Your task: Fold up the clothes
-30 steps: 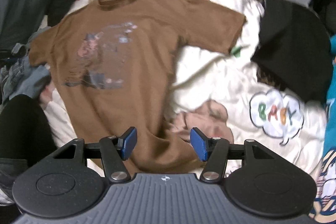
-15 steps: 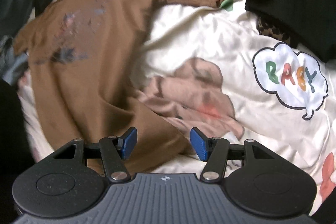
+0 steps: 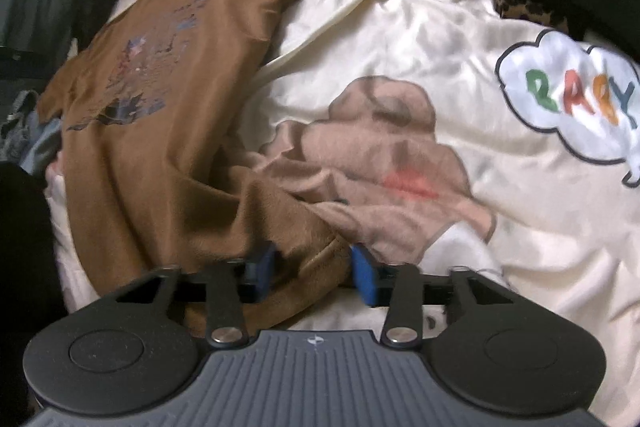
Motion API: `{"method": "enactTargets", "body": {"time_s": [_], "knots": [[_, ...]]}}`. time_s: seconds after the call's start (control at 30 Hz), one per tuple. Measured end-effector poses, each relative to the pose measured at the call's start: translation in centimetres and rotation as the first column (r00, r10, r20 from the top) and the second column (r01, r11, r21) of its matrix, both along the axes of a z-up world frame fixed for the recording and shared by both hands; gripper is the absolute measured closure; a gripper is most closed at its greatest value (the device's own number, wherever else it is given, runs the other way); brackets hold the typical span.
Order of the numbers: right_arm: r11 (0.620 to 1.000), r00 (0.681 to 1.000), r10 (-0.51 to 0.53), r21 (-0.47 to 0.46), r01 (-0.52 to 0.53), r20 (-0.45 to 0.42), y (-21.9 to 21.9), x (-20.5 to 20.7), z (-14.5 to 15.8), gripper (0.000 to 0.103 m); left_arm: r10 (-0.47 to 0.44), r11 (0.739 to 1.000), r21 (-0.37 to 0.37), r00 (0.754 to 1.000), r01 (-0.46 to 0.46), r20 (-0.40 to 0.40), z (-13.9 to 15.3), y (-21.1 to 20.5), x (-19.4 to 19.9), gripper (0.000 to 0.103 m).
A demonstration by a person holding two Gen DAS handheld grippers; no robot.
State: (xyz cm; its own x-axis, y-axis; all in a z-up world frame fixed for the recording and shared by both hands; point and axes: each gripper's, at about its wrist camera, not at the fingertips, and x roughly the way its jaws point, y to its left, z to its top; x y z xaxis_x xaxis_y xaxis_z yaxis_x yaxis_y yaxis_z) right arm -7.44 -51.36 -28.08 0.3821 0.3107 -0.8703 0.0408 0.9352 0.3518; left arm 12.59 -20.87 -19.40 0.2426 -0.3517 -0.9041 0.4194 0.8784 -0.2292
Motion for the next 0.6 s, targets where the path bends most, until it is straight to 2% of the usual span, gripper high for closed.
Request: {"method": "enactTargets", "body": {"time_s": [0.03,0.1,0.17,0.37,0.47,0.6], "knots": [[1.0,1.0,-0.002,0.015,0.002,-0.001,0.0,-0.2,0.0,0.084,-0.013,1.0,-0.009,1.0,0.013,-0.014,-0.6,-1.2,-0.2,0.049],[0.994,0.998,-0.05,0.098,0.054,-0.04,-0.5,-0.7,0.0,0.095,-0.033,0.999,-0.019,0.999,0.032,-0.04,-1.9,-3.6,-0.6,0.049],[0.984,0.996,-0.075,0.16,0.083,-0.054,-0.5,-1.3,0.3,0.096,-0.054,0.999,-0.011,0.997,0.053,-0.053,-3.1,-5.6,-1.0,0.049],[0.958,0.997,-0.058,0.279,0.068,-0.043,0.5,-3.3,2.8,0.098,-0.081,0.996,0.023,0.991,0.084,-0.103,-6.5,-10.2,-1.9,0.048],[0.94,0.998,-0.05,0.336,0.057,-0.03,0.9,-3.9,3.9,0.099,-0.071,0.996,0.035,0.989,0.076,-0.132,-7.7,-11.3,-2.3,0.044],[0.931,1.0,-0.026,0.365,0.027,-0.009,1.7,-4.2,4.8,0.099,-0.064,0.996,0.056,0.987,0.073,-0.145,-8.5,-11.6,-3.1,0.041]]}}
